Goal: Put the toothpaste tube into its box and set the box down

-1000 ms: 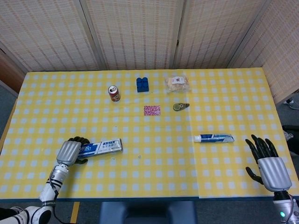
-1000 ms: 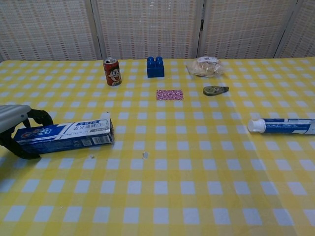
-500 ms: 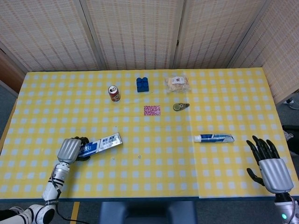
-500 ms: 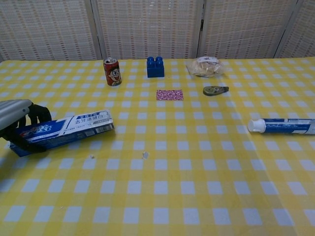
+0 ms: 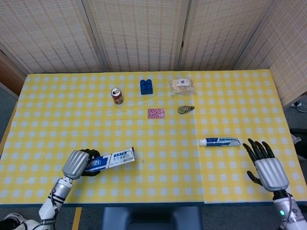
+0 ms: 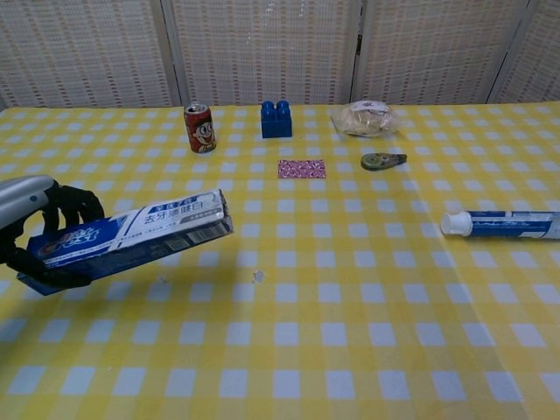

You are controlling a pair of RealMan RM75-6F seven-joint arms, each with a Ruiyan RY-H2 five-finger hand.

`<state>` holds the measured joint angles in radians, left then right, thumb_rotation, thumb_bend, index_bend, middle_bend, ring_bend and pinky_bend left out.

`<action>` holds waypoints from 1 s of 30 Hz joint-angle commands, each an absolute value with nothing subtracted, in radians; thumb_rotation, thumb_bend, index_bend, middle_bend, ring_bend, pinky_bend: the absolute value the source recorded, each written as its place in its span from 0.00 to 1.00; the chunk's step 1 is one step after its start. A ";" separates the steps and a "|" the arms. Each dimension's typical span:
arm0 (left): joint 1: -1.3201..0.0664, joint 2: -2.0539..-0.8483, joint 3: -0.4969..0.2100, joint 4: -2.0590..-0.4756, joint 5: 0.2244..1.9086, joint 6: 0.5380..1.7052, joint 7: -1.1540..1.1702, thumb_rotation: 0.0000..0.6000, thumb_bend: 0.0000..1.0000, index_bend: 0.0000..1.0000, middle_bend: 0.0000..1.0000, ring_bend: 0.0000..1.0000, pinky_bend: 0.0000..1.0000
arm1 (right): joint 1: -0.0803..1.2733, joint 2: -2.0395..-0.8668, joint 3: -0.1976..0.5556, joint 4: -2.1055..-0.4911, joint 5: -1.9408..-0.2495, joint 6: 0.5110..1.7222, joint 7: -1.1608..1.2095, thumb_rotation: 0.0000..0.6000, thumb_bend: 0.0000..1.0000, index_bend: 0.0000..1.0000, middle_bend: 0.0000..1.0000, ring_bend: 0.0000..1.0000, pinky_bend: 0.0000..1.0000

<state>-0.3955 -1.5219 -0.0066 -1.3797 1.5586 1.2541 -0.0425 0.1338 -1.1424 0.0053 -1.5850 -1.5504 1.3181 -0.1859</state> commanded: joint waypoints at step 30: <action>-0.392 -1.454 0.018 -1.414 1.640 1.317 -0.105 1.00 0.17 0.63 0.68 0.54 0.63 | 0.465 -1.434 0.108 -1.205 -1.151 0.911 -0.518 1.00 0.32 0.21 0.21 0.15 0.10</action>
<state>-0.3910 -1.4537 0.0190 -1.4155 1.6414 1.3185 -0.1033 0.4577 -1.4224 0.1135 -1.2203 -1.1558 0.9194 -0.5206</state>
